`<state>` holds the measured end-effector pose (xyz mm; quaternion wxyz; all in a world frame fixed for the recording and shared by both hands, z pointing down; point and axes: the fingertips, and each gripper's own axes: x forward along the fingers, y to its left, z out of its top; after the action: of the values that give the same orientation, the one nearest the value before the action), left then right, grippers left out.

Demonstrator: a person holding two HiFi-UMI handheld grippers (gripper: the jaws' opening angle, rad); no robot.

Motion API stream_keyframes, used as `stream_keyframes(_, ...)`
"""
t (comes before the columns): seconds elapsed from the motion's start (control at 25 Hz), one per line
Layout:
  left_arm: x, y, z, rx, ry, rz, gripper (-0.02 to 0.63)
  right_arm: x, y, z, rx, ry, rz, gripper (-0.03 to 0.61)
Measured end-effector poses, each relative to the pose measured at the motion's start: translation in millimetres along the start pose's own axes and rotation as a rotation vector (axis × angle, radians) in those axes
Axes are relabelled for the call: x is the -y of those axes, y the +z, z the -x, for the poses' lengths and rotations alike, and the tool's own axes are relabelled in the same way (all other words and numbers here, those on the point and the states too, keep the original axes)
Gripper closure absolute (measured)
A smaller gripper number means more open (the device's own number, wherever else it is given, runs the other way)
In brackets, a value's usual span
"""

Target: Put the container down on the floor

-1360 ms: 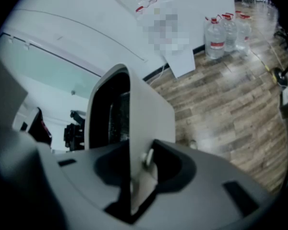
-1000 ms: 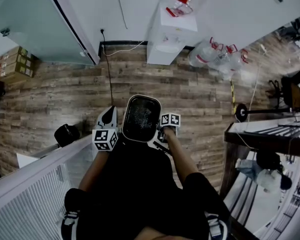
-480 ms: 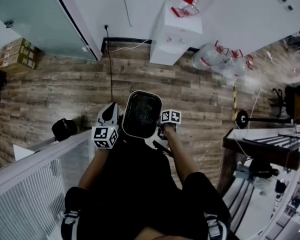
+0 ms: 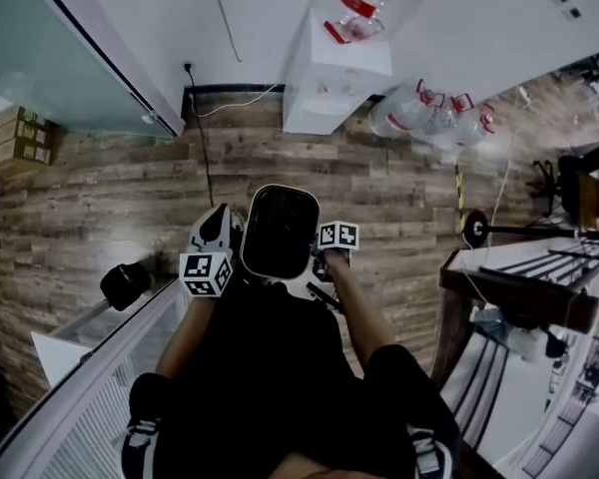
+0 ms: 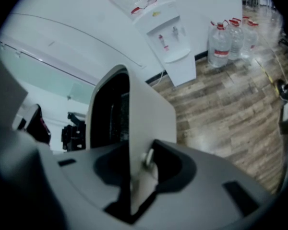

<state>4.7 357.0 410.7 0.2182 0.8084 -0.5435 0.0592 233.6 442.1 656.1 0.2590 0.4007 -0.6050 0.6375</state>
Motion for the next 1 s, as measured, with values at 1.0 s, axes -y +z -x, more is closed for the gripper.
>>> stream_keyframes(1.0,-141,88,-160,-0.027,-0.002,0.018,0.586,-109,230,-80,0.055,0.079,-0.031,0.448)
